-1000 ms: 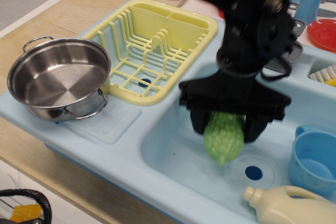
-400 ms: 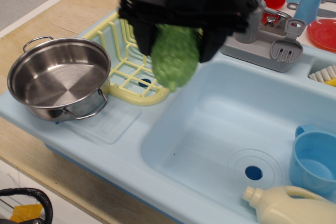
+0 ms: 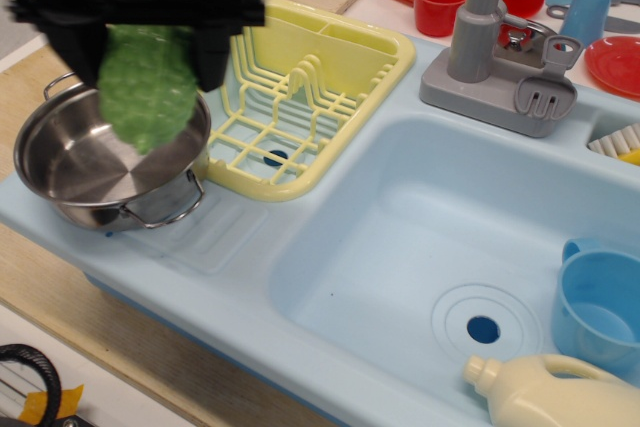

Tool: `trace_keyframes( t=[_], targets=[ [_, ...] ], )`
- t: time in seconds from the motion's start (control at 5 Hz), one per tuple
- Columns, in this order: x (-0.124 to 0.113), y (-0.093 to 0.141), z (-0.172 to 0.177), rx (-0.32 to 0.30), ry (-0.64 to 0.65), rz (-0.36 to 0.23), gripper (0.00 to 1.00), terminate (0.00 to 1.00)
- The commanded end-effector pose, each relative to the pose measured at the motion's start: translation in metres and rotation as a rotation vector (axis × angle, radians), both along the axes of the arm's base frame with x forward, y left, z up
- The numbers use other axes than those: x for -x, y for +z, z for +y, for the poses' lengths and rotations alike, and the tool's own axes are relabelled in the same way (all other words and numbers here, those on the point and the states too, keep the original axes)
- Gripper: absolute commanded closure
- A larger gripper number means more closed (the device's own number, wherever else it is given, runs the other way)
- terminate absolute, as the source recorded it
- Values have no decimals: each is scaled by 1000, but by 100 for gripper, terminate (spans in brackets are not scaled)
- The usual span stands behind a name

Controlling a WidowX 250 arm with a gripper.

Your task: Put green squash into pot or pan

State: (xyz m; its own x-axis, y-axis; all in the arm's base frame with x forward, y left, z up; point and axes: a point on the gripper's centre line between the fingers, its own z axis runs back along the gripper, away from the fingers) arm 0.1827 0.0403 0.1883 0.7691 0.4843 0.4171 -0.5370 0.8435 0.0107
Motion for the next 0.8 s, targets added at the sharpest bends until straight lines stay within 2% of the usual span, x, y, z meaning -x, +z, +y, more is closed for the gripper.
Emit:
trace_keyframes(
  t=[0.0,0.2,0.6],
  targets=[
    [3,3,30,6,10,-36,100,0],
    [-3,1,42,28,-30,-43,0,0],
    [2,-14,19,88,18,-57,0,0]
  ],
)
